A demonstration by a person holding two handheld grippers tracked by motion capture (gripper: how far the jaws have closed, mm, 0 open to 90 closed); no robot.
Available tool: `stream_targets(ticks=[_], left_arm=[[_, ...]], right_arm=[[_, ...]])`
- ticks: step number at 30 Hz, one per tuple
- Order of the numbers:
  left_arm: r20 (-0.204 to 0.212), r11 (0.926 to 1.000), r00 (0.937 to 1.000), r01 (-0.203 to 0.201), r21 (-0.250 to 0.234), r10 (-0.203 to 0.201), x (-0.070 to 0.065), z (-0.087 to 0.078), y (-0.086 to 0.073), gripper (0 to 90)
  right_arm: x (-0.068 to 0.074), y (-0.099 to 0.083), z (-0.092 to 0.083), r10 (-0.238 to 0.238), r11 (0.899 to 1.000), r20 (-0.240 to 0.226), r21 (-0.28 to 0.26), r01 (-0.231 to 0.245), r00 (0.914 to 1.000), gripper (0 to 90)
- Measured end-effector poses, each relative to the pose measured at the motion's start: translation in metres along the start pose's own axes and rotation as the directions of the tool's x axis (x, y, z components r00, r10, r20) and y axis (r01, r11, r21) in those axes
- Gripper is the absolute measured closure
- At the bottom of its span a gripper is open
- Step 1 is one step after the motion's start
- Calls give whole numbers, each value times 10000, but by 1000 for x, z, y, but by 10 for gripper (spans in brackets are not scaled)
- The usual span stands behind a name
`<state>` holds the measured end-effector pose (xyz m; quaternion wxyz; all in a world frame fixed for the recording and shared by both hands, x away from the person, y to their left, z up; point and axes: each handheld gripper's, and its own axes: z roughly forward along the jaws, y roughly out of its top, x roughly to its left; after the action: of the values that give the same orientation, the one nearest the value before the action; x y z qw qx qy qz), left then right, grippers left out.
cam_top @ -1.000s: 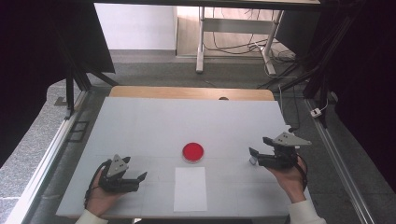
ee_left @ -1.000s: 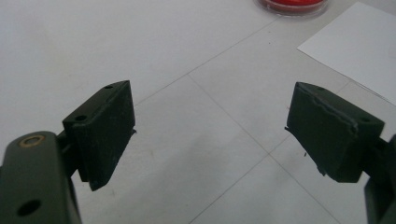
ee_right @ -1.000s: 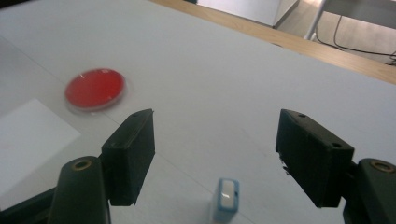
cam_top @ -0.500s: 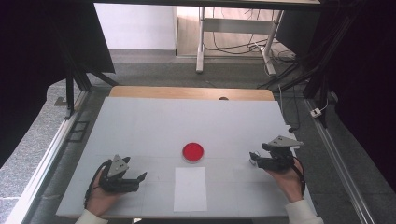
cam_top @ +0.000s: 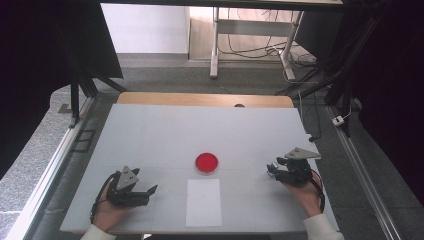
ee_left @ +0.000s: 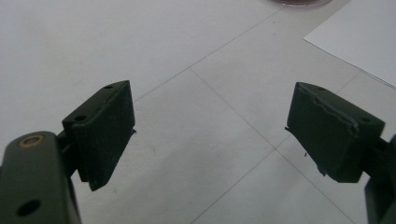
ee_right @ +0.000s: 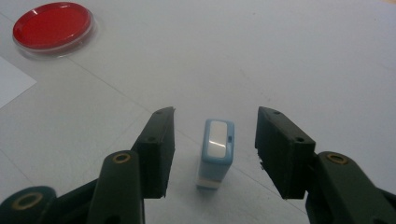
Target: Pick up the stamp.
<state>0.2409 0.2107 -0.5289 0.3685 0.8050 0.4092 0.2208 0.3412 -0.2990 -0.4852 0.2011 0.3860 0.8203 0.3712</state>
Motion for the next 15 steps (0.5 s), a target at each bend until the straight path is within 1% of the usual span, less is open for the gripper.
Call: stream_targets(ticks=[2,7,14,15], left_arm=[[-6,10000,10000,-10,15,10,0,0,0,156],[-38,10000,10000,-32,33,32,0,1,0,156],[-25,10000,10000,-56,63,56,1,1,-1,156],[-51,10000,10000,-69,71,69,1,1,-1,156]], right_arm=[[0,-1,1,10,10000,25,73,-10,10000,495],[1,-1,2,-18,10000,-3,16,18,10000,554],[0,-3,3,7,9998,-38,205,-7,10000,633],[0,-3,3,7,9998,-38,205,-7,10000,633]])
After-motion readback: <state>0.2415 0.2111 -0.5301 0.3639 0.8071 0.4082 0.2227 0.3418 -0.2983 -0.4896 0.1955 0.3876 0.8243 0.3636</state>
